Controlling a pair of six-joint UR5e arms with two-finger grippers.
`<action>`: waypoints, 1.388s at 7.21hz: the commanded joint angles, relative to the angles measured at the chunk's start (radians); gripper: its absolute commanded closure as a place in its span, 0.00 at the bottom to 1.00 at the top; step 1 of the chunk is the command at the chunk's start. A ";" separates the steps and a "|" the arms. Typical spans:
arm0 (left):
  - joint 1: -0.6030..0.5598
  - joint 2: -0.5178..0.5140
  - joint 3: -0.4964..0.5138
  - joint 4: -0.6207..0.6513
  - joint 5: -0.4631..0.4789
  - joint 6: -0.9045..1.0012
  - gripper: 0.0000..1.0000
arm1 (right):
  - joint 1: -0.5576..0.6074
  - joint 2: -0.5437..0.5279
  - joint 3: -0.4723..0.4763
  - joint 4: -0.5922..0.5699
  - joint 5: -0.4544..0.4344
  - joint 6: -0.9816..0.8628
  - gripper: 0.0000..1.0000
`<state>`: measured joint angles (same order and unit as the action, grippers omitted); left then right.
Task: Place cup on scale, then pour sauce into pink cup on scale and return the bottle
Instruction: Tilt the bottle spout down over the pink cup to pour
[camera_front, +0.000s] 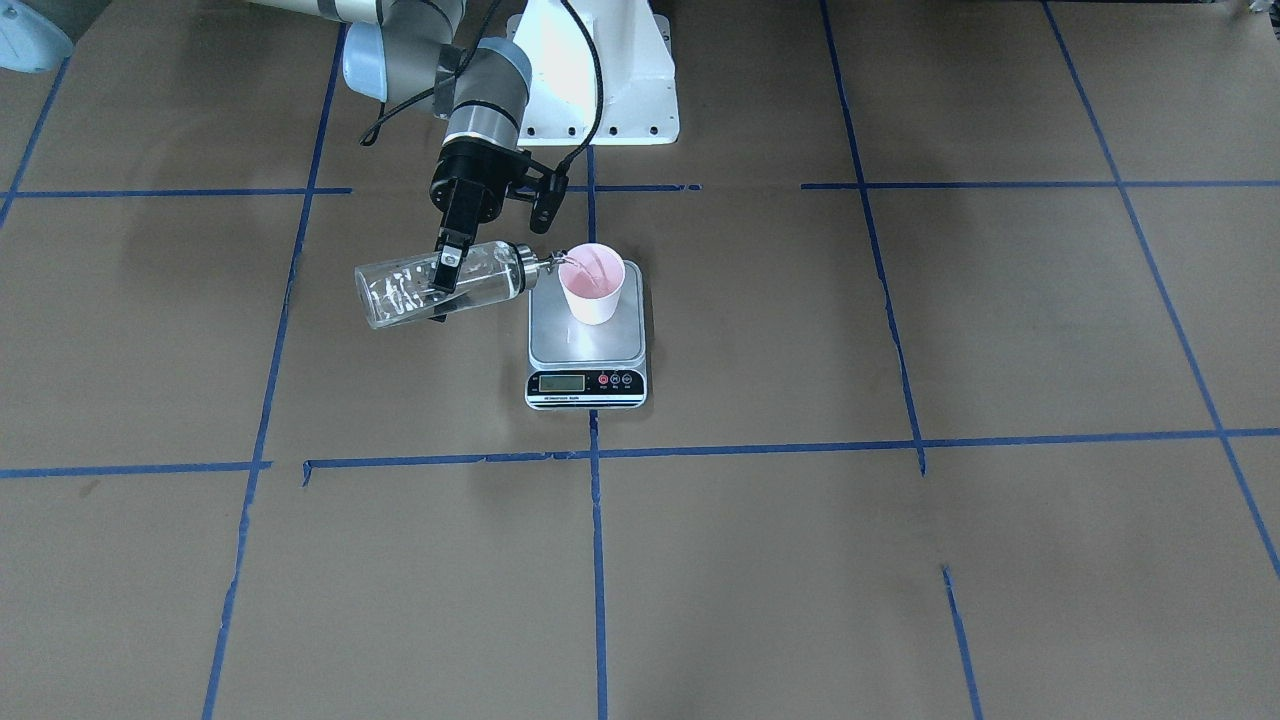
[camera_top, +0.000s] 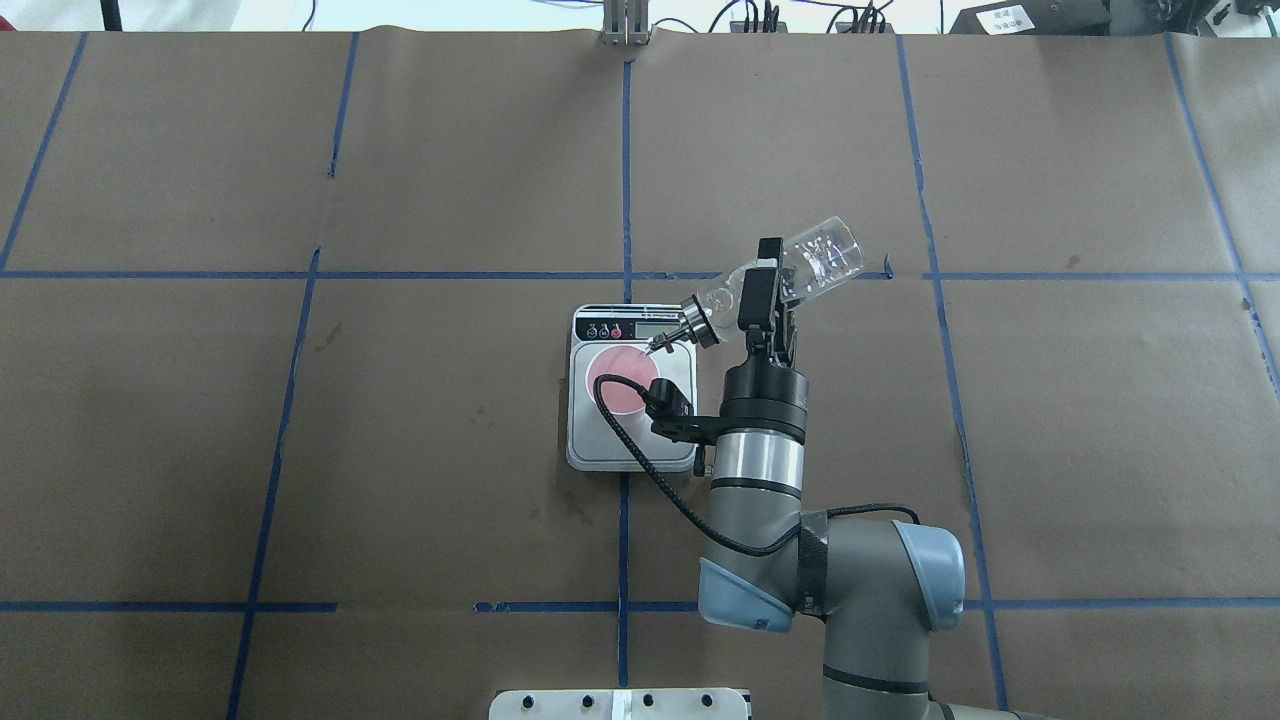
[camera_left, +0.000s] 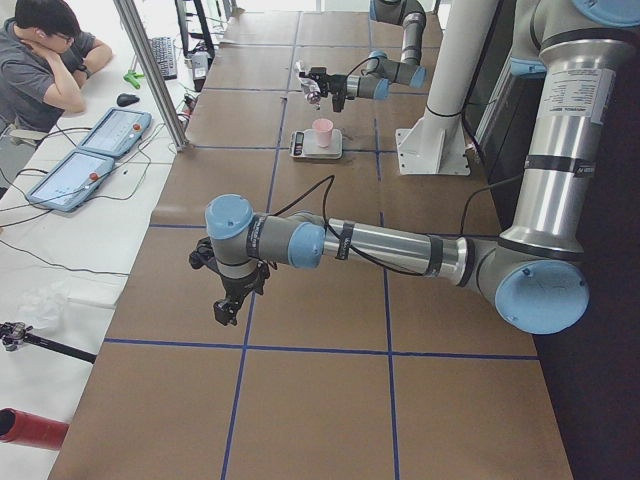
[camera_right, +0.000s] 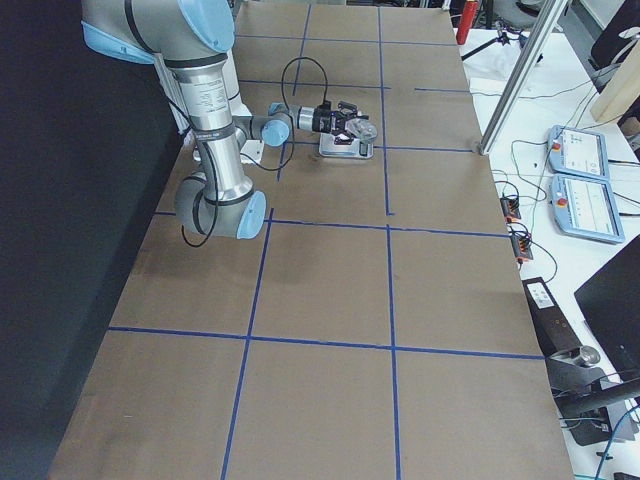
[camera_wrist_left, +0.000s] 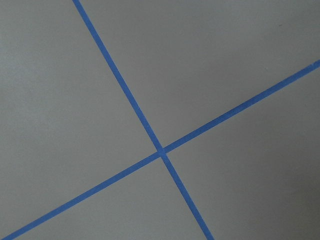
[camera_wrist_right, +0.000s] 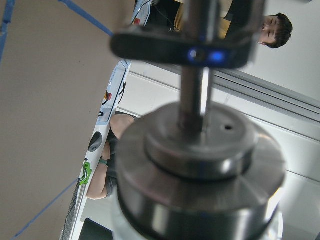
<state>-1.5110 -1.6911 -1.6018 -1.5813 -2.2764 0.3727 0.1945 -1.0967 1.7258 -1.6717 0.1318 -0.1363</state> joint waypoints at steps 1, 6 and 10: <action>0.000 -0.002 -0.001 0.003 0.000 0.000 0.00 | 0.002 0.000 0.003 0.001 -0.009 -0.081 1.00; 0.000 -0.004 -0.007 0.004 0.000 0.000 0.00 | 0.002 -0.029 -0.006 0.186 0.023 -0.083 1.00; 0.000 -0.004 -0.015 0.006 0.000 -0.002 0.00 | -0.004 -0.032 -0.006 0.227 0.098 0.132 1.00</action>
<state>-1.5109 -1.6950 -1.6161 -1.5755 -2.2764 0.3718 0.1942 -1.1284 1.7197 -1.4505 0.2064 -0.0977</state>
